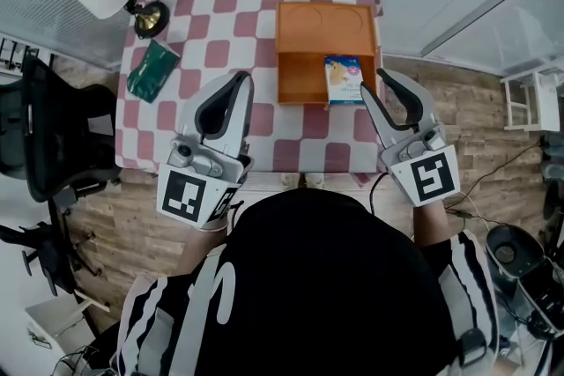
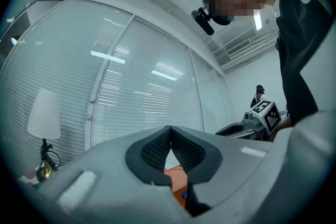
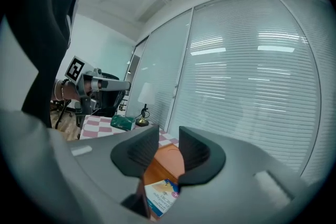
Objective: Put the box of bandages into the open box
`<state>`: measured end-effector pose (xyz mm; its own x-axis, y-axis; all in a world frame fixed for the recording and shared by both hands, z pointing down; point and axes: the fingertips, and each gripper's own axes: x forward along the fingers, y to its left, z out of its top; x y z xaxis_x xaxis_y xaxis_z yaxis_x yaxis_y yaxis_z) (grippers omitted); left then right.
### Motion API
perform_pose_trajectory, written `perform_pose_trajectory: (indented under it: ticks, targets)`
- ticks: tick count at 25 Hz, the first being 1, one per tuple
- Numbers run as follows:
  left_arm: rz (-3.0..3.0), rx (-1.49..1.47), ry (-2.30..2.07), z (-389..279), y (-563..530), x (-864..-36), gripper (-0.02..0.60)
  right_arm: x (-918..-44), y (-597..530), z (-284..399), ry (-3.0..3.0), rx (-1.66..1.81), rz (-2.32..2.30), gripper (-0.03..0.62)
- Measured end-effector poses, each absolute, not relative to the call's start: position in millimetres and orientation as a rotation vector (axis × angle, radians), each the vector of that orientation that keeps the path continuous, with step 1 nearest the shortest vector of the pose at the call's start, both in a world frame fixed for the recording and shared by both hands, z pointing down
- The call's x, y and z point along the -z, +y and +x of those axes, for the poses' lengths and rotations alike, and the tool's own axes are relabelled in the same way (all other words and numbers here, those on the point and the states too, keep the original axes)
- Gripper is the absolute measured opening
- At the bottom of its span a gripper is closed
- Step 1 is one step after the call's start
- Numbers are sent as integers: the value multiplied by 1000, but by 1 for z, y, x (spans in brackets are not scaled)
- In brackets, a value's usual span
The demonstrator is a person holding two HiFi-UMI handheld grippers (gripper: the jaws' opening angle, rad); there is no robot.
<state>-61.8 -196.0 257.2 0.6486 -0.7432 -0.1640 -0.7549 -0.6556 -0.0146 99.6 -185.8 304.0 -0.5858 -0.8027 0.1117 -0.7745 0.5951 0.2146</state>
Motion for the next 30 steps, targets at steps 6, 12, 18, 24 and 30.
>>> perform_pose_trajectory:
  ticks: [6,12,18,24,30]
  targets:
    - [-2777,-222,1259,-57,-197,-256,0,-293,-184,107,-2653,197,1357,82]
    - [-2779,-220,1261,-56,-197,-258,0,-286,-180,113,-2696,246,1367,38]
    - [-2778,-225,1261,-55,-196,-258,0,-283,-181,114,-2670,205,1412,26]
    - [-2775,-233,1260,-56,-197,-256,0,-280,-181,115,-2670,201,1442,-2]
    - [-2775,-225,1262,-56,-195,-256,0,-278,-179,120,-2654,233,1457,-3]
